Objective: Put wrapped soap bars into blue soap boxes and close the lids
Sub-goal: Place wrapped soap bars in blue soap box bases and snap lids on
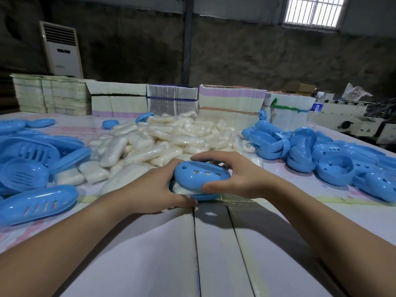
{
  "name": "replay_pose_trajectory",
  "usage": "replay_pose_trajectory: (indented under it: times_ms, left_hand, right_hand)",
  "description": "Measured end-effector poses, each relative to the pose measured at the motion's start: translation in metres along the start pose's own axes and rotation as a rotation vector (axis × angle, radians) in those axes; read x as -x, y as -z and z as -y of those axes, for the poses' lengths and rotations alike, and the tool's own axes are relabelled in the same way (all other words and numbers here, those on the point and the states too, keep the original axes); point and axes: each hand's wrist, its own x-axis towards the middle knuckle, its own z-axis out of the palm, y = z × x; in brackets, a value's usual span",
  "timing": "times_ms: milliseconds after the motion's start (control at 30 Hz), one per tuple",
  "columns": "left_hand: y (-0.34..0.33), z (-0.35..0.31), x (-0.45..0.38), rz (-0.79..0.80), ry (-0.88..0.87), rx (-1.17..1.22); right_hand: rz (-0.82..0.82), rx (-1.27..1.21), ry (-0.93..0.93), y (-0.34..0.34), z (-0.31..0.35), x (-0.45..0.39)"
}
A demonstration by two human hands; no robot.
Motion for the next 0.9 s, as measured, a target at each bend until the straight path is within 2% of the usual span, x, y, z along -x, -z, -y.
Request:
replay_pose_trajectory:
  times_ms: [333,500,700,900]
  left_hand:
    - [0.005,-0.005,0.002,0.029,0.060,-0.013]
    - [0.014,-0.005,0.004,0.028,0.066,-0.164]
    - [0.011,-0.005,0.003,0.006,0.071,-0.138]
    - [0.004,-0.004,0.002,-0.042,0.080,-0.003]
  right_hand:
    - [-0.024,0.055,-0.058,-0.006,-0.009,0.000]
    - [-0.015,0.005,-0.035,-0.007,-0.010,-0.001]
    - [0.022,0.020,-0.029,-0.011,-0.010,-0.003]
    - [0.028,0.060,-0.044,-0.012,-0.009,-0.004]
